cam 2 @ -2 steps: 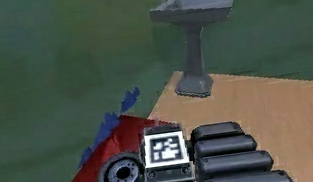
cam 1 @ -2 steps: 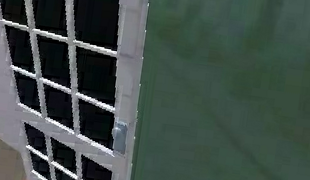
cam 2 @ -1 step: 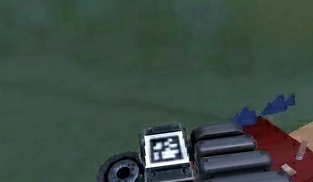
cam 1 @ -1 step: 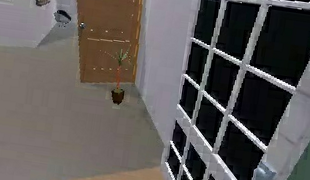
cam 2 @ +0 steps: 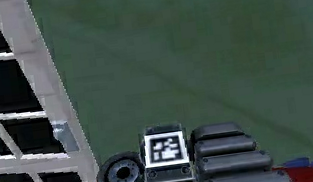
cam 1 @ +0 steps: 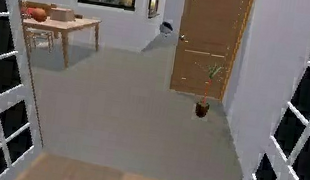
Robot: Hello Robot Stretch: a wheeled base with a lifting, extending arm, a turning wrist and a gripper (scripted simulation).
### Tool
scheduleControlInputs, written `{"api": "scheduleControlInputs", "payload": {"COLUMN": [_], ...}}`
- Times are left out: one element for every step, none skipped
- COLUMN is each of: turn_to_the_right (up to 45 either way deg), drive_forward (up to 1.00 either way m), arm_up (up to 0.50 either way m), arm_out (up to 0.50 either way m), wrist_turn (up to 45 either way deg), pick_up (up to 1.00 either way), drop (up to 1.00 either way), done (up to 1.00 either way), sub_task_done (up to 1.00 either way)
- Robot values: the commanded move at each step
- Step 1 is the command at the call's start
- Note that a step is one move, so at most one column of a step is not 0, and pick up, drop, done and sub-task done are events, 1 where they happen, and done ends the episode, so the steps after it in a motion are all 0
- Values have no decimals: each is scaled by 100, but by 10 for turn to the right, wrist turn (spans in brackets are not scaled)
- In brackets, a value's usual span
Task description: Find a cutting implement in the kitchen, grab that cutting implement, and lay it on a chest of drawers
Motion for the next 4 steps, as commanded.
{"api": "scheduleControlInputs", "payload": {"turn_to_the_right": [450, 450, 450, 120], "drive_forward": [0, 0, 0, 0], "arm_up": [0, 0, 0, 0], "arm_out": [0, 0, 0, 0], "wrist_turn": [0, 0, 0, 0], "pick_up": [0, 0, 0, 0], "drop": [0, 0, 0, 0], "done": [0, 0, 0, 0], "sub_task_done": [0, 0, 0, 0]}}
